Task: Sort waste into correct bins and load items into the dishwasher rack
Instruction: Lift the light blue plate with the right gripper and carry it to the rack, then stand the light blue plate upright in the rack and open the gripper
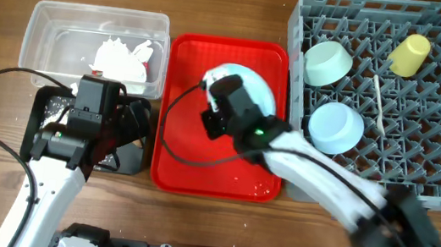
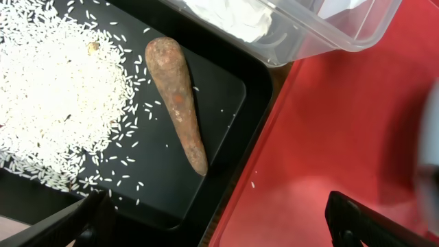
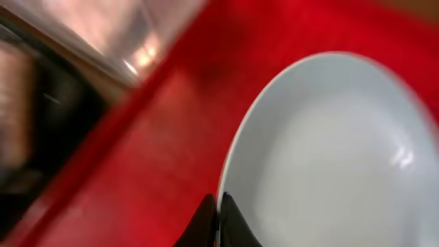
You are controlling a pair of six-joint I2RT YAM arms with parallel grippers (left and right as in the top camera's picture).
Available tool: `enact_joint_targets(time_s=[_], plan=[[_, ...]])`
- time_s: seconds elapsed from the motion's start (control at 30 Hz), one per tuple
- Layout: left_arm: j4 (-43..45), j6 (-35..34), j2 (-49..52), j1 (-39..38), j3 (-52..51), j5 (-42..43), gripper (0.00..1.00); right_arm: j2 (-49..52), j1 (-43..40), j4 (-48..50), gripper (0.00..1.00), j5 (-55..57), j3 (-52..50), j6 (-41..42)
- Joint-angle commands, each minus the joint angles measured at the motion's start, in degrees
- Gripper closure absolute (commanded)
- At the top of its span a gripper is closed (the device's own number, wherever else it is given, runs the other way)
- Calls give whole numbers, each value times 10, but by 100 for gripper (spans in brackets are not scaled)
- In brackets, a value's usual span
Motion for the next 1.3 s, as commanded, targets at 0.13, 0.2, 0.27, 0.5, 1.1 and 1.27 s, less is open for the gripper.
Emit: enact_joint_targets(time_s=[0.13, 0.2, 0.27, 0.5, 1.1, 1.27], plan=[[2, 2, 1, 4, 0, 5, 0, -252, -85, -64, 96, -144, 3, 33], [2, 2, 1, 4, 0, 5, 0, -289, -147, -76, 96, -224, 3, 36], [2, 2, 1, 4, 0, 5, 0, -316, -256, -89, 96, -332, 3, 63], [2, 2, 1, 4, 0, 5, 0, -282, -559, -94, 96, -623, 3, 63], [2, 2, 1, 4, 0, 5, 0, -66, -698, -78, 96, -675, 3, -23], [2, 2, 1, 4, 0, 5, 0, -66, -698, -80, 88, -637, 3, -30]])
